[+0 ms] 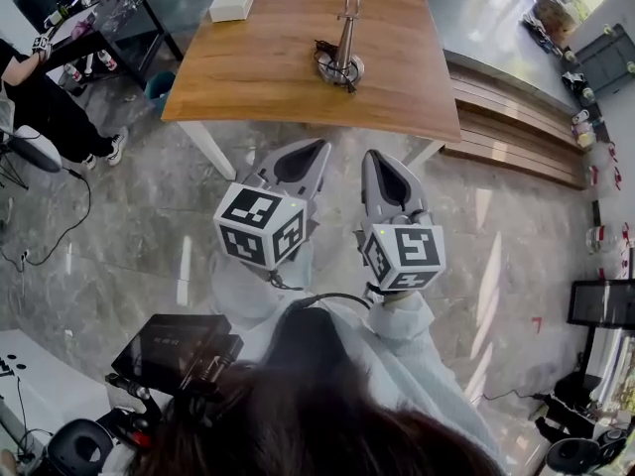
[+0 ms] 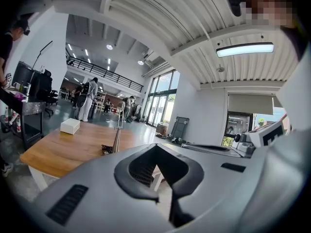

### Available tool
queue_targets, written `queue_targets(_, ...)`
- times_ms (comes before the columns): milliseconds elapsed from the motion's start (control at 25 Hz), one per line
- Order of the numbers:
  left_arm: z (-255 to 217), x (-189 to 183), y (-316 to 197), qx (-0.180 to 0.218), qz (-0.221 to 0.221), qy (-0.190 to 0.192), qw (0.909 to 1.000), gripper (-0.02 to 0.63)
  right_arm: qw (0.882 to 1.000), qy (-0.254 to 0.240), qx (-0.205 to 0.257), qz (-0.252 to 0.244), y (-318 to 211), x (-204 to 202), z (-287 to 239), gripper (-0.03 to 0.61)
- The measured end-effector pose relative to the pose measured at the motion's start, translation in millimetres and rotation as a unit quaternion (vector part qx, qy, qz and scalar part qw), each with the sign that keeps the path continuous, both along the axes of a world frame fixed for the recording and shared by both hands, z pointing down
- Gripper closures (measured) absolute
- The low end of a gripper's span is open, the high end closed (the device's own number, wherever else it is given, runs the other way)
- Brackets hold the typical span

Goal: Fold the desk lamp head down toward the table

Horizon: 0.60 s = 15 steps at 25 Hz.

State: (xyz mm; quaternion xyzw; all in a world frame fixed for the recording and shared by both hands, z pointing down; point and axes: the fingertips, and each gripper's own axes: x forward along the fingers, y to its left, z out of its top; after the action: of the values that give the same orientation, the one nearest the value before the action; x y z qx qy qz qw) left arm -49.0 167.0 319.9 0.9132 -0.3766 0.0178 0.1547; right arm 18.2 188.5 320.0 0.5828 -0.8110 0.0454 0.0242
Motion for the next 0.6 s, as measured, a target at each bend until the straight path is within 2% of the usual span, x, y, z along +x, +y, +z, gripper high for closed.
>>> queue_targets(320, -6, 22, -137, 0.014, 0.008, 0.007, 0.9998, 0.612, 1.0, 0.012, -0.011, -0.008, -138, 18, 14, 0.577)
queue_targets(600, -12, 40, -257, 0.017, 0.027, -0.005, 0.9995, 0.612, 1.0, 0.001, -0.022, 0.018, -257, 41, 16, 0.577)
